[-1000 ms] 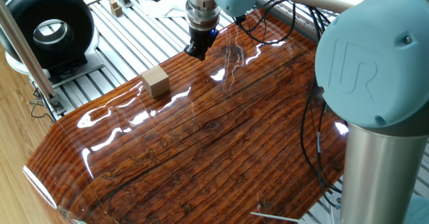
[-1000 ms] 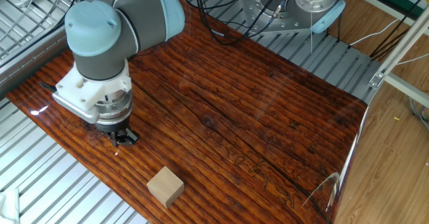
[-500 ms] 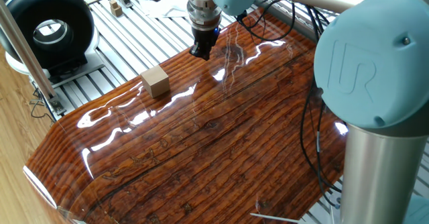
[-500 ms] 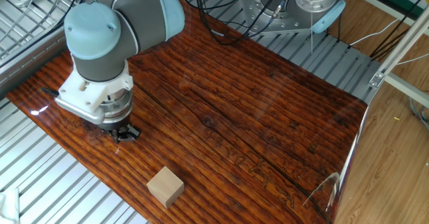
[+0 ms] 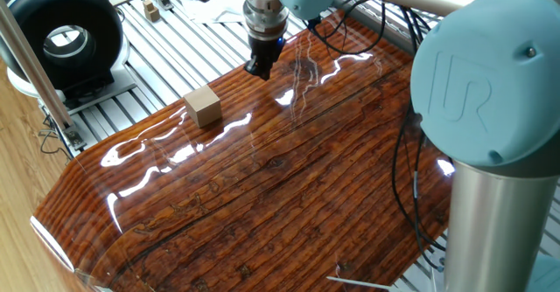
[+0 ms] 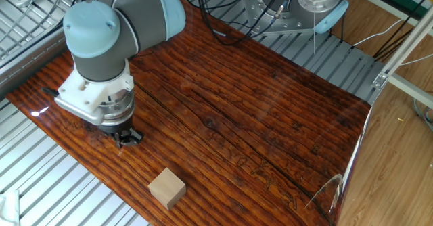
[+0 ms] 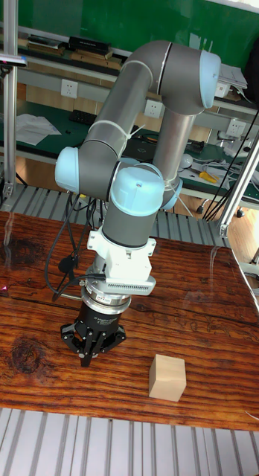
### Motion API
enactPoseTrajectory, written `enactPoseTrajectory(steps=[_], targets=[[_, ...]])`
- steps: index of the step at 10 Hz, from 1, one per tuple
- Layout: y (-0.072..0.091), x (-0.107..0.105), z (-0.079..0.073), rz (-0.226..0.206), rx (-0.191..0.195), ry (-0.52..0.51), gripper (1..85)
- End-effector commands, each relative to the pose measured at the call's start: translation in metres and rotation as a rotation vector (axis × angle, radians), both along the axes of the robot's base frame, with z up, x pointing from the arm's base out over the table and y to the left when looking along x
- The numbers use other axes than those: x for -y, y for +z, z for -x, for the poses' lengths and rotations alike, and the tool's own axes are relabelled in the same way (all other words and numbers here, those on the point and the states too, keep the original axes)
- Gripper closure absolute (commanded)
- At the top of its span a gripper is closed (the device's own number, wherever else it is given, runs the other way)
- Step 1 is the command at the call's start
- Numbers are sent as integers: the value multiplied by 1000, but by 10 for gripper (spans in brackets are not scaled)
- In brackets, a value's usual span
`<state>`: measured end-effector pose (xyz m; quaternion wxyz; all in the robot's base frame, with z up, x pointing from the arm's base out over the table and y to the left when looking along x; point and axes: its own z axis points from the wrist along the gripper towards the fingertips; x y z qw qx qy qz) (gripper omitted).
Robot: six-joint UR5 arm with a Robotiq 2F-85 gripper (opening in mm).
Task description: Use the gripper to push the small block from left to right
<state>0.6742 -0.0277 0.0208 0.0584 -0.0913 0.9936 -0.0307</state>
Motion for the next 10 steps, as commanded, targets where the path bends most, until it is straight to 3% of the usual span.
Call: enactPoseTrajectory(steps=[1, 4, 6, 8, 10], targets=[[5, -25, -1, -78, -4, -69, 847], [13, -51, -3, -102, -10, -107, 847], [8, -67, -9, -108, 0, -122, 847], [4, -92, -7, -158, -18, -163, 847], [5, -107, -4, -178, -31, -178, 847]])
